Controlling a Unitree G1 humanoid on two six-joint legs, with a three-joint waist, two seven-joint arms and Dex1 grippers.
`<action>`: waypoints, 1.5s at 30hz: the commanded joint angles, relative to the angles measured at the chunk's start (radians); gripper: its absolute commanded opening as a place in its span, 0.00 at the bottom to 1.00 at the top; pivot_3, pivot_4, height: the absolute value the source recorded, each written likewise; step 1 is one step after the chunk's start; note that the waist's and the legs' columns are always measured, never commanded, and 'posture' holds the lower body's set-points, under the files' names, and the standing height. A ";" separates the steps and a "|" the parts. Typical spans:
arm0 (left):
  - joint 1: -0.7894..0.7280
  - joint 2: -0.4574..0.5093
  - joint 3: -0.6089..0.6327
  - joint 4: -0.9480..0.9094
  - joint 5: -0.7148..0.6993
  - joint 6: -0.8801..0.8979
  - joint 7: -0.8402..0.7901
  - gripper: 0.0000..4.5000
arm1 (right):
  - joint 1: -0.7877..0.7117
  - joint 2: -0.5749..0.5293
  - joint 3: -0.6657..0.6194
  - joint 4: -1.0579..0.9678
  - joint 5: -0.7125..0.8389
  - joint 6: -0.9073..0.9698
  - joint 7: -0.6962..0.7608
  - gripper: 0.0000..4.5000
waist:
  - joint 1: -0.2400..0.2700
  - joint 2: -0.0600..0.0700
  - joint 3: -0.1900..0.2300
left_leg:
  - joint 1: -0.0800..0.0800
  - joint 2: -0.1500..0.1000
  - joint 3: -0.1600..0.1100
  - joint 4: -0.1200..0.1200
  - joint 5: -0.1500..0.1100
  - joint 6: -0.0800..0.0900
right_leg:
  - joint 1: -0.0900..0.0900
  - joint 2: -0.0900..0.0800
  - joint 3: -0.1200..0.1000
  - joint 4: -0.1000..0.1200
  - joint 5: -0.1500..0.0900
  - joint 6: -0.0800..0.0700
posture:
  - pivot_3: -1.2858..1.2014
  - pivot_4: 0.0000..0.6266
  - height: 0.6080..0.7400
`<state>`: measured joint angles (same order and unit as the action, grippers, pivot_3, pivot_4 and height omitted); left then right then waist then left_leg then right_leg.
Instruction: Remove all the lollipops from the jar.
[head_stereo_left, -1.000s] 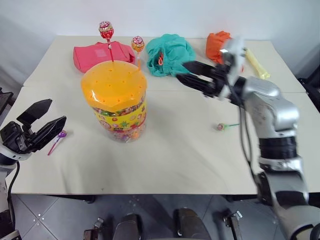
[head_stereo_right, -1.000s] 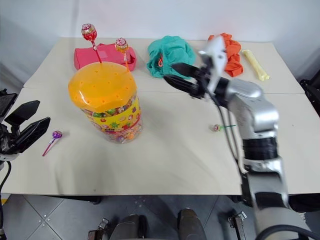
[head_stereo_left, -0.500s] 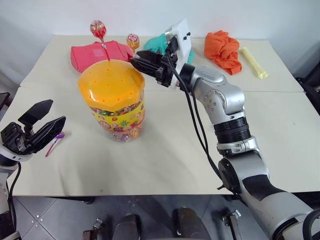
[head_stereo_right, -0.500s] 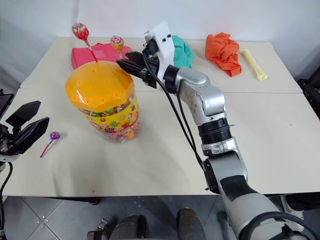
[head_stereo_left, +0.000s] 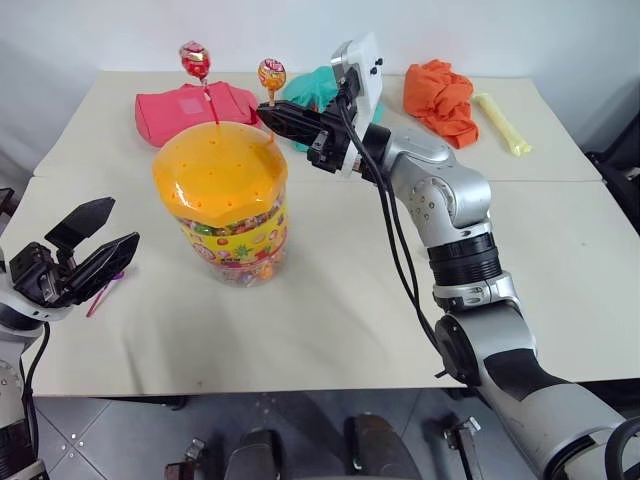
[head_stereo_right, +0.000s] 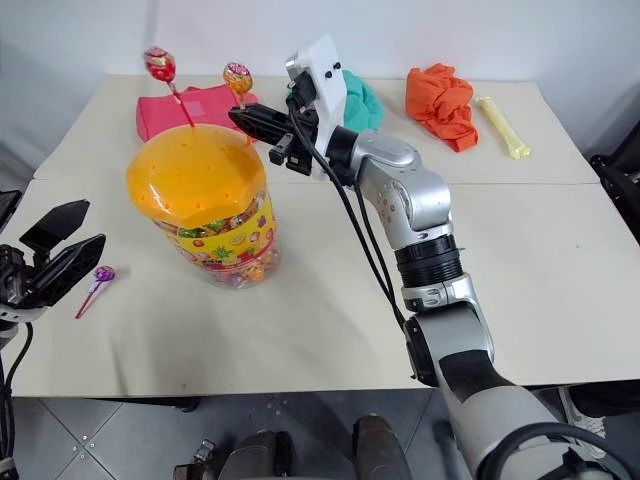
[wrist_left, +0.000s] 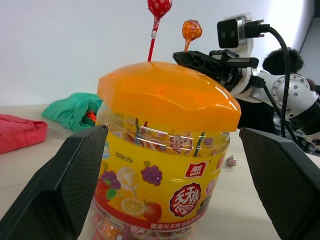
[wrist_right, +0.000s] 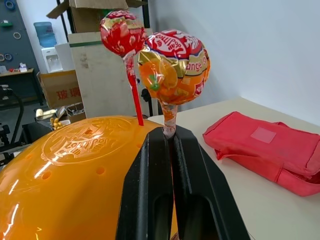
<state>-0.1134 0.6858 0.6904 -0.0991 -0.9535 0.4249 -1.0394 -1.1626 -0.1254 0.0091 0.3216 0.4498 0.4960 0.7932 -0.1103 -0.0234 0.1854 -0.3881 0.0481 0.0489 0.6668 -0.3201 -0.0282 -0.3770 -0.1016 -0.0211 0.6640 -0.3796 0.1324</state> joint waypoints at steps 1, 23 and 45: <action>-0.013 0.011 0.006 -0.007 -0.019 -0.011 -0.013 1.00 | -0.033 0.011 -0.064 -0.043 0.073 -0.051 0.044 0.01 | 0.000 0.000 0.000 | 0.000 0.000 0.000 0.000 0.000 0.000 | 0.000 0.000 0.000 0.000 0.000 0.000 | 0.52 0.24 1.00; 0.069 0.117 -0.140 -0.096 0.060 -0.011 -0.236 1.00 | 0.615 -0.815 0.070 -0.100 -0.281 -0.263 0.393 0.01 | 0.049 0.004 0.002 | 0.003 0.001 0.014 0.000 -0.001 0.002 | 0.001 0.002 0.009 -0.008 0.000 0.000 | 0.52 0.24 1.00; -0.002 0.002 0.041 0.033 -0.025 -0.019 0.016 1.00 | 0.106 -0.307 0.019 -0.190 0.079 0.050 0.171 0.60 | 0.027 0.004 0.002 | 0.003 0.003 0.008 0.003 -0.001 0.001 | 0.000 0.000 0.004 -0.002 0.000 0.000 | 0.52 0.24 1.00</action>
<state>-0.1198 0.6840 0.7033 -0.0586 -0.9608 0.4239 -1.0272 -1.0099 -0.4595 0.0040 0.1329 0.5486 0.5055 1.0421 -0.0833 -0.0195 0.1877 -0.3859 0.0509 0.0555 0.6697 -0.3207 -0.0271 -0.3769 -0.1026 -0.0183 0.6627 -0.3792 0.1328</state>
